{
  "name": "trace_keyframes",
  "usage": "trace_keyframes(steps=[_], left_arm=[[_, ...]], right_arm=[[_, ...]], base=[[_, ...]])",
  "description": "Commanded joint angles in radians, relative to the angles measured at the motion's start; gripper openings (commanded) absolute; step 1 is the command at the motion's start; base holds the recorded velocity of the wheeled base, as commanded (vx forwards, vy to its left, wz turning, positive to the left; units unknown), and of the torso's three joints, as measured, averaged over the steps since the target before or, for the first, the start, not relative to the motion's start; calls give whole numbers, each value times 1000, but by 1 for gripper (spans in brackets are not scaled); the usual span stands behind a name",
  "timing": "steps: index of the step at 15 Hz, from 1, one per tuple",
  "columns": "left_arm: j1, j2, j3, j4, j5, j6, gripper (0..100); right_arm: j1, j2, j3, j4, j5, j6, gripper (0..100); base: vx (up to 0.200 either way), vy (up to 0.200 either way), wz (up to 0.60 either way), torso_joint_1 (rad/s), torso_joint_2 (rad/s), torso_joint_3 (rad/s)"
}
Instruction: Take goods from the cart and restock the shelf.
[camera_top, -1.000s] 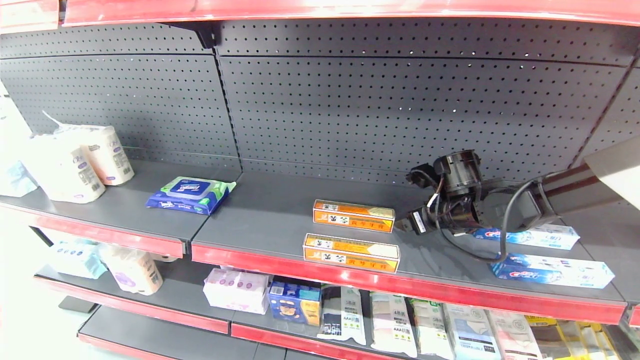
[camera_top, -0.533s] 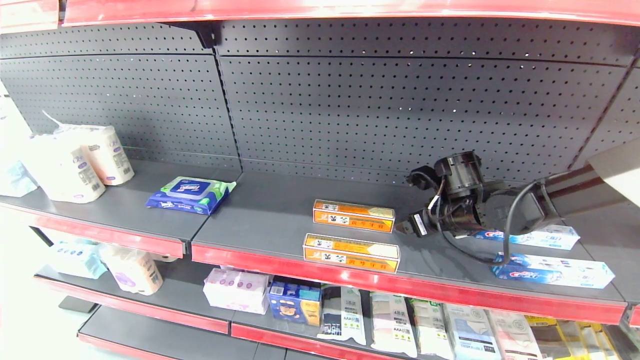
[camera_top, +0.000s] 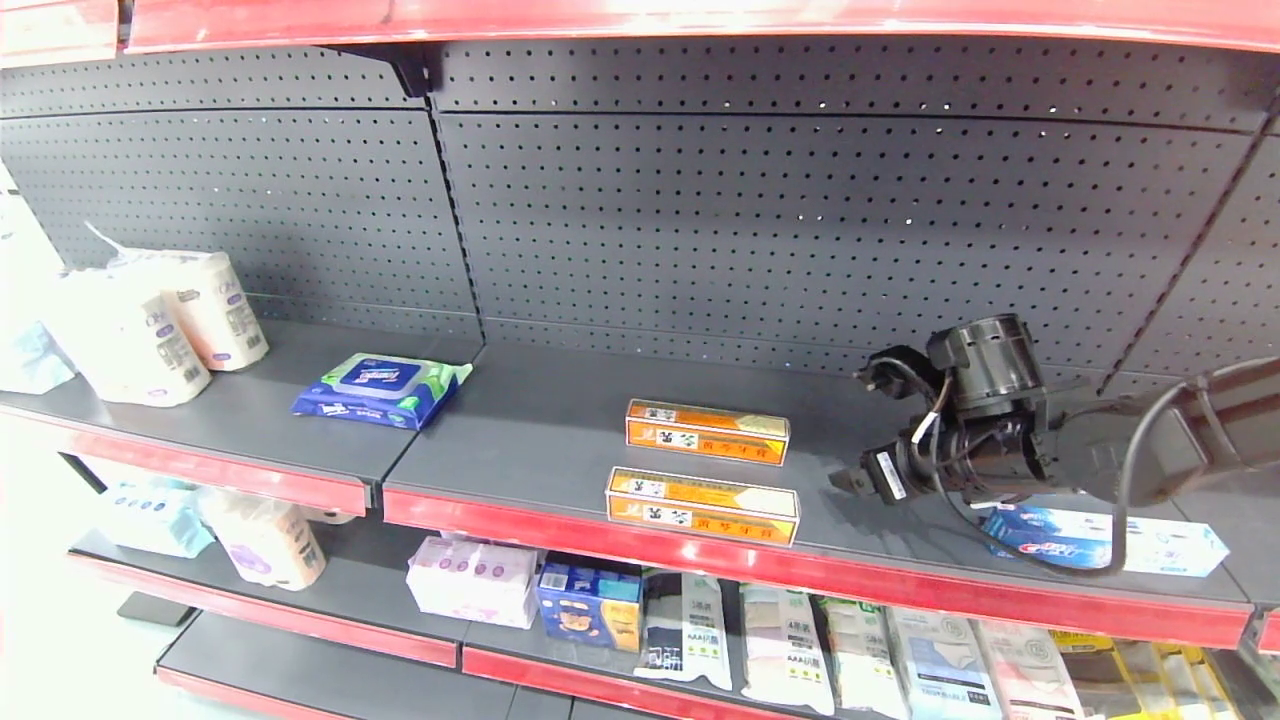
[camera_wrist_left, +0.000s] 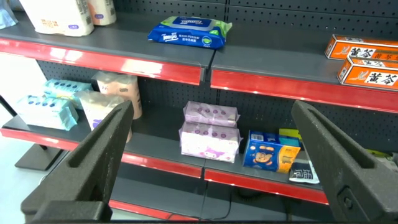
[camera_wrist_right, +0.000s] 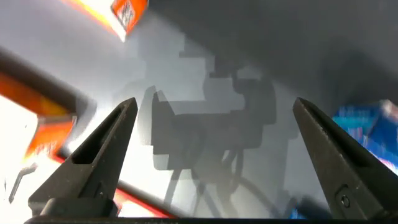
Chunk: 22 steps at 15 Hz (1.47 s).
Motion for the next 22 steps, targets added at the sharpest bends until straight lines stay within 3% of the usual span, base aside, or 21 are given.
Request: trace_keyframes(steps=[1, 22], left_arm=[[0, 1, 0, 0, 1, -1, 100], [0, 1, 0, 0, 1, -1, 100]], right_arm=[[0, -43, 50, 1, 0, 0, 100], [112, -29, 73, 1, -1, 123, 100]], base=[[0, 0, 0, 0, 0, 0], [0, 0, 0, 0, 0, 0]])
